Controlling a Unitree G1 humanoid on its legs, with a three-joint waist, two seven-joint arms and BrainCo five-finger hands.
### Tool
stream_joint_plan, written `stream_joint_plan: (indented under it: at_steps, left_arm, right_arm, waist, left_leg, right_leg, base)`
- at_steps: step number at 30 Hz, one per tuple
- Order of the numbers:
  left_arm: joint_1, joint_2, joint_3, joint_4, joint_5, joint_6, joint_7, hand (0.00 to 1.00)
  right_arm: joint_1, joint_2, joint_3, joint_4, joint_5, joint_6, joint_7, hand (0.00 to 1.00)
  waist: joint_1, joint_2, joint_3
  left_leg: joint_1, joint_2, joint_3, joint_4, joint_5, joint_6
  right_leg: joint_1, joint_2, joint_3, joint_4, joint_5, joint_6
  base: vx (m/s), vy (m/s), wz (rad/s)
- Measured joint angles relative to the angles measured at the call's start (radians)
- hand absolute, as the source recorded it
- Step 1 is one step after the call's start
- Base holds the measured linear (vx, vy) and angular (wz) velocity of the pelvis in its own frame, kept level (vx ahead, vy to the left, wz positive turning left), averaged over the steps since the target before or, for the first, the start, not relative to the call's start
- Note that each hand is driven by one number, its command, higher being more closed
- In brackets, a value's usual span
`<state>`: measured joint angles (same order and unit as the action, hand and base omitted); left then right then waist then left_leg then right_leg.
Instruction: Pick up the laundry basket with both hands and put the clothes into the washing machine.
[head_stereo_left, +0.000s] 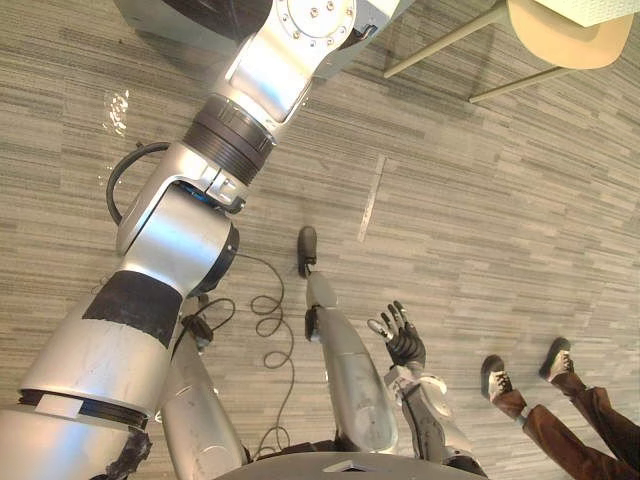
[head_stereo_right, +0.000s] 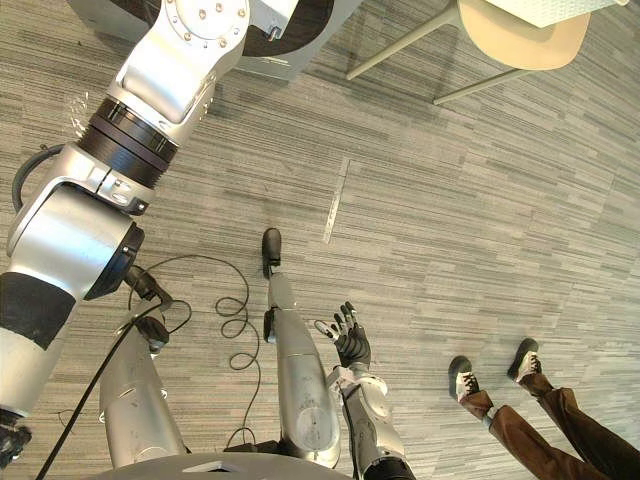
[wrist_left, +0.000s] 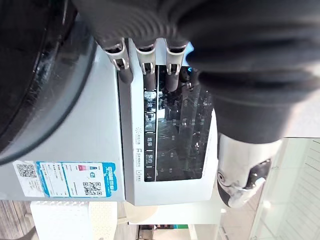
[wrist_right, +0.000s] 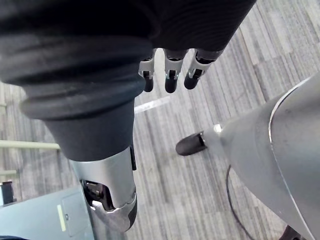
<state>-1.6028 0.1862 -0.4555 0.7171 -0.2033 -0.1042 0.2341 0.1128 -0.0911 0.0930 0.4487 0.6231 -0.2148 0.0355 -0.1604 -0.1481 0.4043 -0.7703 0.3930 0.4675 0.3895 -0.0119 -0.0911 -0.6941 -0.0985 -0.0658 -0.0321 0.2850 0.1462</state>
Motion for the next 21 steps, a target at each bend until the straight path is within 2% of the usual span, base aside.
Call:
stream_joint_plan:
  at_steps: [3, 5, 8, 10, 11, 12, 13, 14, 15, 17, 19, 21]
  left_arm:
    - [0.017, 0.005, 0.001, -0.001, -0.012, -0.022, 0.000, 0.00]
    - [0.051, 0.009, 0.007, -0.035, -0.024, -0.026, -0.001, 0.00]
    - [0.206, 0.042, 0.072, -0.305, -0.053, -0.046, 0.018, 0.00]
    - [0.422, 0.047, 0.127, -0.607, -0.047, -0.109, 0.074, 0.00]
    - [0.486, 0.049, 0.143, -0.676, -0.046, -0.117, 0.081, 0.00]
    - [0.630, 0.044, 0.188, -0.813, -0.046, -0.137, 0.085, 0.00]
    - [0.778, 0.038, 0.229, -0.923, -0.045, -0.165, 0.083, 0.00]
    - [0.854, 0.034, 0.251, -0.966, -0.044, -0.182, 0.078, 0.00]
    - [1.018, 0.009, 0.295, -1.026, -0.038, -0.205, 0.051, 0.00]
    - [1.158, -0.048, 0.312, -1.031, -0.100, -0.222, -0.005, 0.00]
    - [1.223, -0.102, 0.316, -1.023, -0.150, -0.222, -0.036, 0.00]
    - [1.220, -0.167, 0.329, -0.909, -0.207, -0.223, -0.053, 0.00]
  right_arm:
    - [0.000, -0.001, -0.002, 0.003, 0.000, 0.000, 0.006, 0.00]
    - [0.000, -0.001, -0.002, 0.011, 0.000, 0.000, 0.007, 0.00]
    - [0.000, 0.002, -0.008, 0.016, 0.001, -0.003, 0.008, 0.00]
    - [0.007, 0.009, -0.018, 0.024, 0.004, -0.006, 0.008, 0.00]
    - [0.011, 0.009, -0.022, 0.022, 0.004, -0.008, 0.009, 0.00]
    - [0.011, 0.007, -0.031, 0.022, 0.002, -0.009, 0.009, 0.00]
    - [0.011, 0.000, -0.042, 0.025, -0.001, -0.019, 0.009, 0.00]
    - [0.011, -0.006, -0.050, 0.030, -0.002, -0.021, 0.010, 0.00]
    - [0.011, -0.017, -0.069, 0.046, -0.002, -0.022, 0.008, 0.00]
    - [0.011, -0.031, -0.065, 0.074, -0.004, -0.021, 0.008, 0.00]
    - [0.007, -0.038, -0.061, 0.085, -0.020, -0.019, 0.007, 0.00]
    - [-0.015, -0.049, -0.042, 0.087, -0.039, -0.019, -0.001, 0.00]
  waist:
    - [-0.004, 0.010, 0.006]
    - [-0.004, 0.011, 0.007]
    - [0.003, 0.029, 0.018]
    - [0.020, 0.063, 0.039]
    - [0.025, 0.068, 0.042]
    - [0.034, 0.084, 0.052]
    - [0.055, 0.105, 0.063]
    - [0.065, 0.118, 0.066]
    - [0.088, 0.136, 0.075]
    - [0.119, 0.138, 0.074]
    - [0.130, 0.138, 0.074]
    - [0.135, 0.135, 0.072]
  left_leg:
    - [0.031, -0.006, 0.003, -0.067, 0.030, 0.002]
    - [0.049, -0.019, 0.003, -0.115, 0.054, -0.003]
    - [0.069, -0.032, 0.004, -0.172, 0.097, -0.008]
    - [0.100, -0.060, 0.005, -0.242, 0.152, -0.009]
    - [0.109, -0.072, 0.009, -0.254, 0.162, -0.009]
    - [0.118, -0.081, 0.005, -0.256, 0.169, -0.012]
    - [0.128, -0.079, 0.010, -0.258, 0.170, -0.015]
    - [0.132, -0.080, 0.010, -0.264, 0.168, -0.020]
    - [0.145, -0.083, 0.015, -0.281, 0.177, -0.020]
    - [0.163, -0.097, 0.022, -0.320, 0.187, -0.019]
    - [0.166, -0.105, 0.022, -0.349, 0.203, -0.019]
    - [0.166, -0.113, 0.023, -0.382, 0.241, -0.012]
  right_leg:
    - [0.010, 0.012, 0.002, -0.026, 0.072, 0.010]
    - [0.012, 0.012, 0.002, -0.028, 0.076, 0.011]
    - [0.013, 0.013, 0.000, -0.032, 0.076, 0.011]
    - [0.021, 0.004, -0.003, -0.031, 0.050, -0.004]
    - [0.027, -0.004, -0.006, -0.028, 0.025, -0.018]
    - [0.036, -0.012, -0.022, -0.017, -0.011, -0.038]
    - [0.037, -0.010, -0.024, -0.008, -0.017, -0.039]
    - [0.038, -0.010, -0.027, -0.003, -0.025, -0.043]
    - [0.034, -0.011, -0.029, 0.018, -0.042, -0.042]
    - [0.034, -0.015, -0.029, 0.020, -0.056, -0.040]
    - [0.032, -0.019, -0.032, 0.019, -0.056, -0.039]
    - [0.027, -0.021, -0.038, 0.019, -0.055, -0.037]
  base:
    - [-0.05, -0.005, -0.06]
    - [-0.06, 0.001, 0.09]
    - [-0.05, -0.018, 0.08]
    - [-0.05, -0.028, 0.23]
    - [-0.06, -0.053, 0.34]
    - [-0.08, -0.072, 0.17]
    - [-0.08, -0.072, 0.11]
    - [-0.09, -0.058, 0.00]
    - [-0.07, -0.035, 0.05]
    - [-0.07, -0.023, 0.10]
    - [-0.05, -0.004, 0.18]
    - [-0.05, 0.006, 0.16]
